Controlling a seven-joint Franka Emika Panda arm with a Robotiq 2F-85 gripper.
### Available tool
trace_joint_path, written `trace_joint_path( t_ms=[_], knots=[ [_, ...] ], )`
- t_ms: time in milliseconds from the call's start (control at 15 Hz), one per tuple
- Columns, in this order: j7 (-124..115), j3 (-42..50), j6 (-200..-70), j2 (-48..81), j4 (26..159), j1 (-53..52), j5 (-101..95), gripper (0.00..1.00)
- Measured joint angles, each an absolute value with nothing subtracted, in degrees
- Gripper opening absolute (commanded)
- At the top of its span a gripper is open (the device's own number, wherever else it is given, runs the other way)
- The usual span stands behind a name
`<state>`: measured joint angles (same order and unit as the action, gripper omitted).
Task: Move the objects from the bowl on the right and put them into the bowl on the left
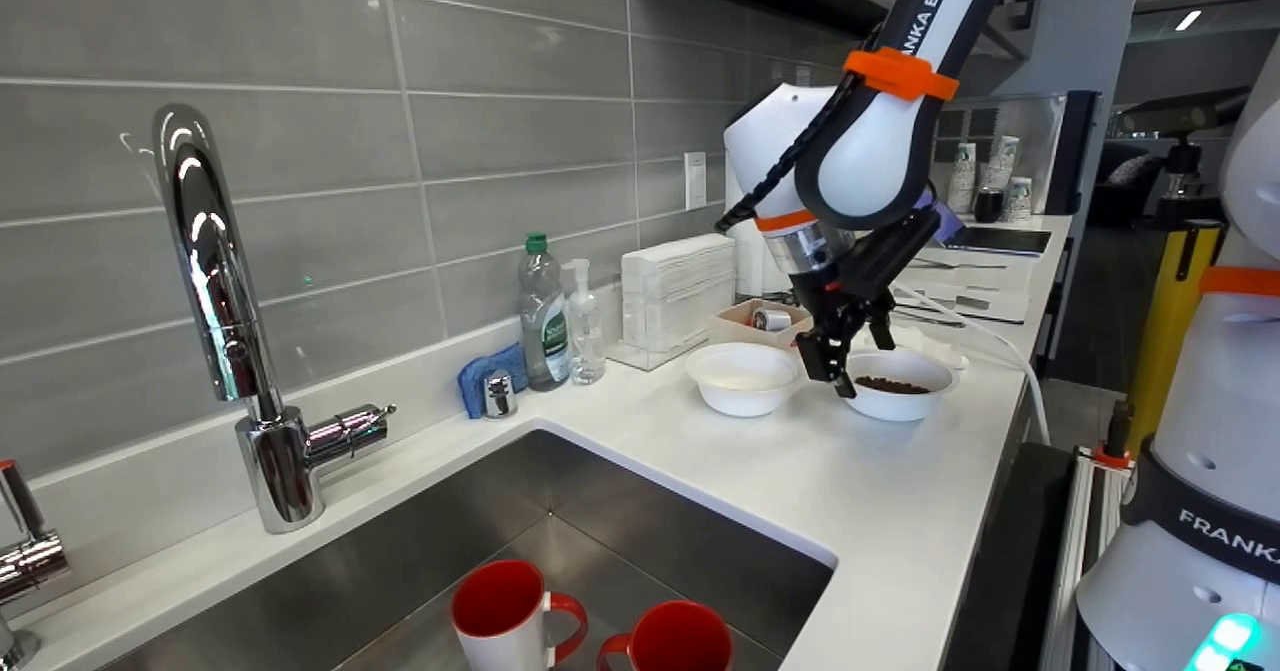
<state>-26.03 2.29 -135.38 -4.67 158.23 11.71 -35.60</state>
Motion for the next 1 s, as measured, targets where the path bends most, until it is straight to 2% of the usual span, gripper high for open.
trace_joint_path(
  t_ms=[267, 333, 400, 467, 600, 1000],
  knots=[
    [-30.6, 4.07, -137.44, -1.7, 158.23, 11.7, -42.36, 0.98],
    [-31.71, 4.56, -138.1, -1.0, 158.23, 11.69, -43.84, 0.74],
    [-32.75, 5.01, -138.72, -0.35, 158.23, 11.67, -45.11, 0.74],
    [-33.64, 5.42, -139.4, 0.27, 158.22, 11.66, -46.18, 0.69],
    [-35.18, 6.15, -140.7, 1.35, 158.22, 11.48, -47.93, 0.49],
    [-37.92, 6.98, -143.57, 3.08, 158.21, 10.75, -50.18, 0.0]
  ],
)
